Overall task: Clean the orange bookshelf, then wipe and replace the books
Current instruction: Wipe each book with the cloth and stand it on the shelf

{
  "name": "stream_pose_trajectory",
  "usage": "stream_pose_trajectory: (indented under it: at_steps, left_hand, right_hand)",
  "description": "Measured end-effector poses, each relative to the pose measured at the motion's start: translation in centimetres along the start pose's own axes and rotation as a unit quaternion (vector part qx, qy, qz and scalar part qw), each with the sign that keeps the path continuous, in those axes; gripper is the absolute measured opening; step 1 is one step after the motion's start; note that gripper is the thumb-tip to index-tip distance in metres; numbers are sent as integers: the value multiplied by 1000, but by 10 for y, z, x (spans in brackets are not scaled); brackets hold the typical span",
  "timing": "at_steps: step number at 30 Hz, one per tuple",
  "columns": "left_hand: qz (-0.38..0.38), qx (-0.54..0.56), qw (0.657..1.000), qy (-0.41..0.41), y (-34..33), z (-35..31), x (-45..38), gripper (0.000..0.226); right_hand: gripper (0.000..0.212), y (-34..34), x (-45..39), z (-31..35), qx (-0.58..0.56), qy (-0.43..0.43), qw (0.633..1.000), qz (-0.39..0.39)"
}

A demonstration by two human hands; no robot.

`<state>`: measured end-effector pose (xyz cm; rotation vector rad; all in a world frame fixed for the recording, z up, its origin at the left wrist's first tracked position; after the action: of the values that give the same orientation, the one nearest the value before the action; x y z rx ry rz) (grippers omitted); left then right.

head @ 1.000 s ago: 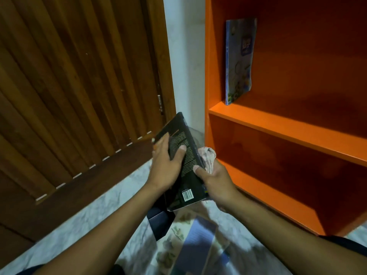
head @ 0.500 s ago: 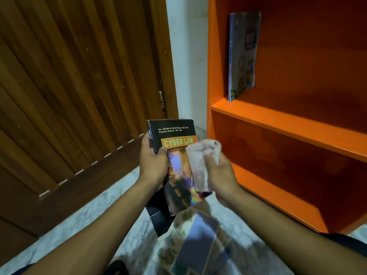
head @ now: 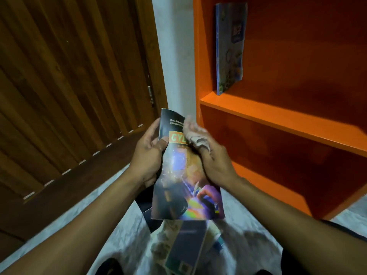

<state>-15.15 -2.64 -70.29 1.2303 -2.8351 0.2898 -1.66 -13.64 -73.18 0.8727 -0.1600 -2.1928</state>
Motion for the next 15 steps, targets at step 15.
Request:
stream_pose_trajectory:
  at_steps: [15]
  left_hand:
    - [-214, 34, 976, -11, 90, -23, -1, 25]
  right_hand:
    - [25, -46, 48, 11, -168, -51, 973, 147]
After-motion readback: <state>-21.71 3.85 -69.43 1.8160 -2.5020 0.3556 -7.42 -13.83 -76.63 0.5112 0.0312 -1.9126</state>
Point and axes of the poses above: each hand's wrist, its own x-axis away from the middle knuckle, its own y-axis out of the back of the hand, z = x × y, the point moved 7 cm from there along -x, towards the middle knuckle, and after that the axes turned 6 degrees about y, right-handed, at the moved point
